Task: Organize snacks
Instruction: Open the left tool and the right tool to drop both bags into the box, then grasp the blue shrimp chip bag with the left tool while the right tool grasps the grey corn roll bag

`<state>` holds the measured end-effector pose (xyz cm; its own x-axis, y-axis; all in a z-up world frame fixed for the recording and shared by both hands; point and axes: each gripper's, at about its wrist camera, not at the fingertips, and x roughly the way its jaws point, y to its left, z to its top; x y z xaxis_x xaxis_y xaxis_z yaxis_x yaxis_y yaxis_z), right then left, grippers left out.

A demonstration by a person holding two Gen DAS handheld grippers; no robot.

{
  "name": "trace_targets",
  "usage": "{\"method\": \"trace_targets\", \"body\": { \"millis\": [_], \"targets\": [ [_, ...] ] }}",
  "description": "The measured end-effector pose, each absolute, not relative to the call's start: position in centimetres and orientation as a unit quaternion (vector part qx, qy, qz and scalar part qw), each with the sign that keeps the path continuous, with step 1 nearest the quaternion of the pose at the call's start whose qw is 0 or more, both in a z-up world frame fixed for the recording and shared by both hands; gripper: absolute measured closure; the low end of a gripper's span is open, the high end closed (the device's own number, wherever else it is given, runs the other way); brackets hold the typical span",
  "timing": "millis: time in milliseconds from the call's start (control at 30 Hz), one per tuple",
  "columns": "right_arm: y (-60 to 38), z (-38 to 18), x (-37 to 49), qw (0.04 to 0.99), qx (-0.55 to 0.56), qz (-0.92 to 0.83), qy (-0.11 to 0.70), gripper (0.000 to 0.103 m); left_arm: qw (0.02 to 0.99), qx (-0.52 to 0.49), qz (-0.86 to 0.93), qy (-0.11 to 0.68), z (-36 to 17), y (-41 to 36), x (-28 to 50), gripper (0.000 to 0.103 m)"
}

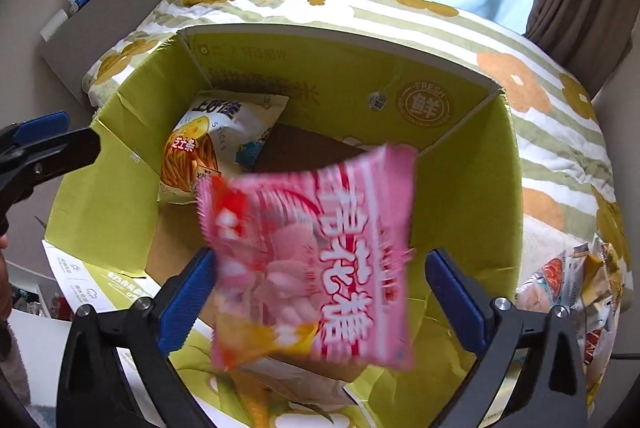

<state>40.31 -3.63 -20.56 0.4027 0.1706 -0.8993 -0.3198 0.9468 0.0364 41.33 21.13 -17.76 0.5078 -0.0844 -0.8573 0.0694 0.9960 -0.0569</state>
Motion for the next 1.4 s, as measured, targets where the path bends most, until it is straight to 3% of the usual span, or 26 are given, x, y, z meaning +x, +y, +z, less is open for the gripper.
{"method": "trace_targets", "body": {
  "millis": [733,1100,1400],
  "targets": [
    [-7.2,-15.2,33.2,0.857,-0.033,0.123,0.500,0.001,0.881,-0.023,-0.080,0.465,-15.0,19.0,35.2,0.000],
    [-16.2,-12.1,29.8,0.887,0.011,0.074,0.456,0.001,0.884,0.006,-0.130,0.448,-13.1,10.6,33.6,0.000],
    [-26.4,-12.0,29.1,0.891,0.013,0.061,0.449,0.001,0.879,0.055,-0.167,0.443,-12.5,-0.8,32.6,0.000]
  ]
}}
